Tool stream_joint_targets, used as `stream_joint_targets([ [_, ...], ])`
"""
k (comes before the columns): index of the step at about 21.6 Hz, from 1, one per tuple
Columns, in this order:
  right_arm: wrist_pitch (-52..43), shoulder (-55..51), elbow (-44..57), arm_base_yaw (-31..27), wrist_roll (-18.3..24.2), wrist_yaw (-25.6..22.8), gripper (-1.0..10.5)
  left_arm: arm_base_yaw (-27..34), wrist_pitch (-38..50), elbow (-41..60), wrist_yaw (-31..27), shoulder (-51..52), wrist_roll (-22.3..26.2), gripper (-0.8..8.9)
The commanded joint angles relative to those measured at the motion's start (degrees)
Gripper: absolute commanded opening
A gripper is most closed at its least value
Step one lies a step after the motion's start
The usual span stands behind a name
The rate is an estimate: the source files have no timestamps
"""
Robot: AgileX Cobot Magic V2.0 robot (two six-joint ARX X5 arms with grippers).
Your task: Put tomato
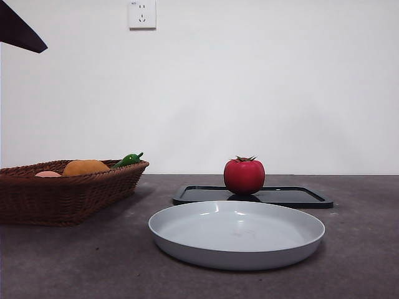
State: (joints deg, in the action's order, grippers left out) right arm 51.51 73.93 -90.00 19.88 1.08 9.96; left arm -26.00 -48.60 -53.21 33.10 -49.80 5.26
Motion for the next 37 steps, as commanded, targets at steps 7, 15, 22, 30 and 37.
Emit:
stream_joint_targets([
  [7, 1.14, -21.40, 24.98, 4.76, -2.95, 4.74, 5.5, -0.22, 0.46, -1.11, 0.31, -0.26, 0.72, 5.59],
  [15, 1.36, -30.95, 39.69, 7.26, -3.74, 11.30, 5.4, -0.22, 0.37, -1.11, 0.31, -0.26, 0.68, 5.59],
  [22, 0.81, -30.99, 40.30, 7.28, -3.65, 11.21, 5.4, -0.22, 0.37, -1.11, 0.31, -0.26, 0.70, 5.59],
  [30, 0.79, -30.99, 40.30, 7.26, -3.65, 11.21, 5.4, -0.22, 0.37, -1.11, 0.31, -0.26, 0.70, 5.55],
  [37, 0.81, -30.99, 40.30, 7.26, -3.65, 11.21, 2.5, -0.22, 0.37, -1.11, 0.31, -0.26, 0.70, 3.11],
])
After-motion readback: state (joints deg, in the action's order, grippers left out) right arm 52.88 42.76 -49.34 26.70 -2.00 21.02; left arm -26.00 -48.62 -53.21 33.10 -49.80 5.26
